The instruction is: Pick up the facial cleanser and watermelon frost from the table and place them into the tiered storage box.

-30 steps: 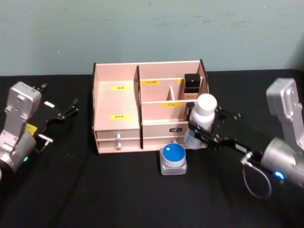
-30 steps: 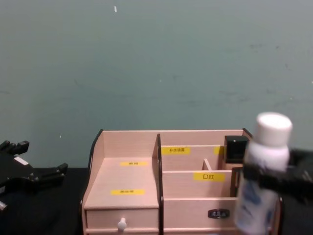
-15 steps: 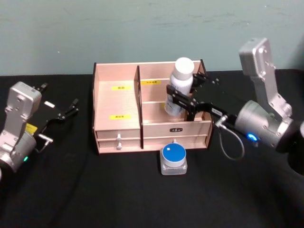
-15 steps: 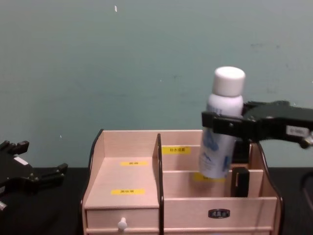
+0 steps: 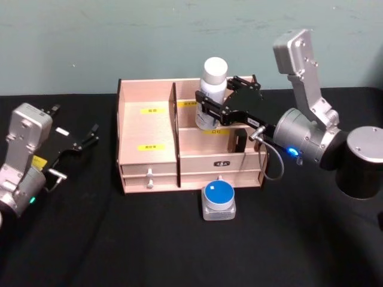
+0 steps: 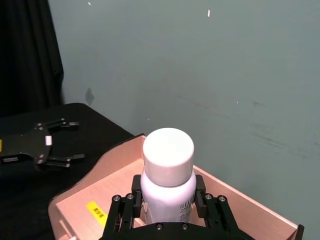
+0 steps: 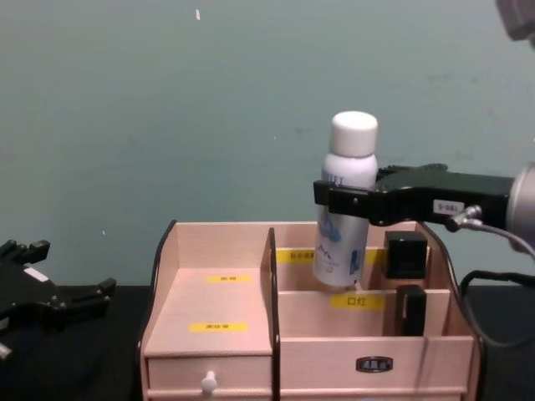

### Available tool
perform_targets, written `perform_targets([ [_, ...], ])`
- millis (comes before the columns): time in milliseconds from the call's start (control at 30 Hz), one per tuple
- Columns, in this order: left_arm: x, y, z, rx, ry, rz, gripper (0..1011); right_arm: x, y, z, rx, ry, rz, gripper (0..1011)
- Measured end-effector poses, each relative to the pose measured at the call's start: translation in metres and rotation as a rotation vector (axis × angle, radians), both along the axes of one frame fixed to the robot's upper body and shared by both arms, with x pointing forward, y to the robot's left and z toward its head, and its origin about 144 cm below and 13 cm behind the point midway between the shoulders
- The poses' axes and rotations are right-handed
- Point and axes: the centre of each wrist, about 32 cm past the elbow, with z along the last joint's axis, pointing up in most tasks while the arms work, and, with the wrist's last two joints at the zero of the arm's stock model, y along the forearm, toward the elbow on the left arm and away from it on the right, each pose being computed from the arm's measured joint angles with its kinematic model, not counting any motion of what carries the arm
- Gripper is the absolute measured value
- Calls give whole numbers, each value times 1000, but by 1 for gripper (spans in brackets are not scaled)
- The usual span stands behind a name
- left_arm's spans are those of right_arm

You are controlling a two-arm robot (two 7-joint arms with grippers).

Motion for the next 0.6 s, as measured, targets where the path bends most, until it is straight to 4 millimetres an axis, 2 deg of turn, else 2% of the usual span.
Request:
perform_targets([
  [600,0,0,0,0,0,0,1001,26,11,-9,-8,15,-25,606],
])
